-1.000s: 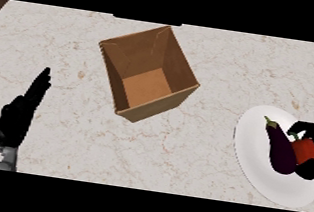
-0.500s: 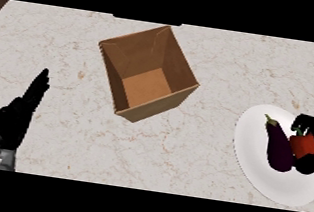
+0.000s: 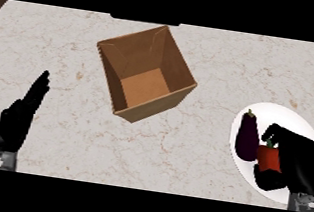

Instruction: Pick the bell pepper from the plate and place it in the cardboard box

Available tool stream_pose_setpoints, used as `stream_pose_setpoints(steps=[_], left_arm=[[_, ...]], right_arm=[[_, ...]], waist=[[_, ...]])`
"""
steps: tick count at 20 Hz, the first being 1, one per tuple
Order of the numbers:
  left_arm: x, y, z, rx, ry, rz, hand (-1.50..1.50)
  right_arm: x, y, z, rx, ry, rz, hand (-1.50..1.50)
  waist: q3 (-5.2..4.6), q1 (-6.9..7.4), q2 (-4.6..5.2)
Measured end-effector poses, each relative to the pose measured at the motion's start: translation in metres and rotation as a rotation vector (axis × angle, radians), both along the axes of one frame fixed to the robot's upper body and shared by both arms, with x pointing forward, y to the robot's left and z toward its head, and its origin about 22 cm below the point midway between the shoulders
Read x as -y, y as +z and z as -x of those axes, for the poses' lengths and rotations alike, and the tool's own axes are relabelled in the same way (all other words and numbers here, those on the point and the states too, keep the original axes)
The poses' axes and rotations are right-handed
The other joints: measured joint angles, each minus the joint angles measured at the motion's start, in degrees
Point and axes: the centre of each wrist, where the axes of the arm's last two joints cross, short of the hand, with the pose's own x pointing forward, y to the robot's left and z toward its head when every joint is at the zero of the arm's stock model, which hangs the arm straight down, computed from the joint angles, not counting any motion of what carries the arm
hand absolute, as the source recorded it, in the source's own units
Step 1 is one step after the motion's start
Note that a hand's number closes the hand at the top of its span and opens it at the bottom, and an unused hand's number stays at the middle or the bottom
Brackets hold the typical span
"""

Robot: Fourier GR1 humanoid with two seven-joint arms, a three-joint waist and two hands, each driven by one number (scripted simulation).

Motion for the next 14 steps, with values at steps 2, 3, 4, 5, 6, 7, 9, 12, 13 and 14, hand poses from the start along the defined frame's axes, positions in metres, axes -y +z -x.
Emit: stream_pose_setpoints(steps=[2, 3, 4, 5, 6, 7, 9, 12, 13, 14], left_arm=[[0.002, -0.003, 0.0, 0.005, 0.0, 0.001, 0.0], [0.005, -0.002, 0.002, 0.003, -0.001, 0.002, 0.0], [0.004, 0.0, 0.002, 0.002, 0.001, 0.0, 0.0], [0.005, 0.003, 0.0, 0.0, -0.001, 0.002, 0.0], [0.0, 0.005, 0.0, 0.004, -0.002, -0.002, 0.0], [-0.001, 0.005, 0.0, 0.005, -0.006, -0.001, 0.0], [0.0, 0.005, -0.002, 0.008, -0.006, -0.002, 0.0], [0.0, 0.005, -0.004, 0.005, -0.009, -0.003, 0.0], [-0.003, 0.005, -0.003, 0.003, -0.012, -0.007, 0.0], [-0.001, 0.004, -0.004, 0.005, -0.014, -0.006, 0.0]], right_arm=[[-0.012, 0.014, 0.01, 0.038, -0.01, -0.011, 1.5], [-0.019, 0.022, 0.015, 0.057, -0.004, -0.029, 1.5], [-0.022, 0.029, 0.02, 0.082, 0.009, -0.053, 1.5], [-0.026, 0.037, 0.023, 0.116, 0.028, -0.093, 1.5], [-0.031, 0.046, 0.024, 0.158, 0.049, -0.132, 1.5], [-0.036, 0.052, 0.025, 0.2, 0.071, -0.174, 1.5], [-0.047, 0.067, 0.026, 0.266, 0.125, -0.258, 1.5], [-0.06, 0.087, 0.027, 0.344, 0.204, -0.349, 1.5], [-0.065, 0.095, 0.028, 0.365, 0.227, -0.376, 1.5], [-0.07, 0.102, 0.028, 0.381, 0.247, -0.4, 1.5]], waist=[[0.02, 0.08, 0.05], [0.02, 0.14, 0.05], [0.02, 0.14, 0.05], [0.04, 0.1, 0.03], [0.05, 0.22, 0.03], [0.05, 0.3, 0.04], [0.06, 0.48, 0.1], [0.05, 0.63, 0.16], [0.05, 0.73, 0.18], [0.04, 0.75, 0.19]])
